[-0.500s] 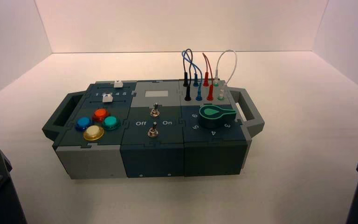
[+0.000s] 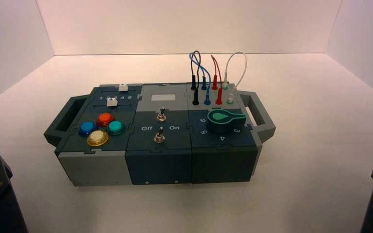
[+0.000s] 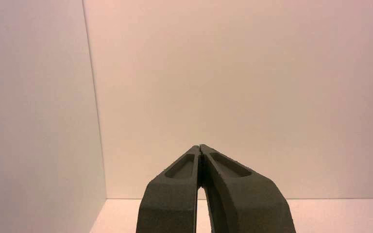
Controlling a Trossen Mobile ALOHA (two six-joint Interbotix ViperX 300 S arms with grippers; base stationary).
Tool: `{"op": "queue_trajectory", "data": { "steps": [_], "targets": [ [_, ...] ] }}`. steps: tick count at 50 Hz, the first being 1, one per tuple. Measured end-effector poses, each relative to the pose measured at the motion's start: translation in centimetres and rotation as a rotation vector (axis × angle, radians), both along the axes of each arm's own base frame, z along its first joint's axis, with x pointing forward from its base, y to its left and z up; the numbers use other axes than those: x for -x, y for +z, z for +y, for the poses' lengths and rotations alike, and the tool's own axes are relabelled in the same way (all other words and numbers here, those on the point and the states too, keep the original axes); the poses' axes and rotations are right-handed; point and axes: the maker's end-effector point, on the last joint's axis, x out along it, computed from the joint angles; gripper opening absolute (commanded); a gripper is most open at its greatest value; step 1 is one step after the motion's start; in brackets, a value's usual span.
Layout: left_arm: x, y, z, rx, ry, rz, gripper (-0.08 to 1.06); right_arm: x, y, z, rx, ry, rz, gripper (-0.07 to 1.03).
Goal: Turn the knob to position 2.
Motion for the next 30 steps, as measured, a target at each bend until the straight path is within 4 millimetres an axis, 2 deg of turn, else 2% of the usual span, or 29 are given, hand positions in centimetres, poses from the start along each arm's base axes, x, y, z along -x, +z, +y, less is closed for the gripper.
{"op": "queue_trajectory", "data": {
  "steps": [13, 19, 23, 30],
  "targets": [
    [0.1, -0.7, 0.0, 0.001, -0.002, 0.041, -0.03, 0.0, -1.1, 0.3, 0.001, 0.012, 0.063, -0.02],
    [0.2, -1.4, -0.2, 0.004, -0.007, 0.089, -0.03, 0.0, -2.1, 1.2, 0.004, 0.045, 0.132, -0.02],
    [0.2, -2.2, -0.8, 0.008, -0.031, 0.144, -0.03, 0.0, -2.9, 2.1, 0.009, 0.080, 0.192, -0.02],
    [0.3, -3.3, -3.1, -0.003, -0.120, 0.258, -0.03, 0.2, -4.4, 4.3, 0.028, 0.163, 0.320, -0.02]
  ]
}}
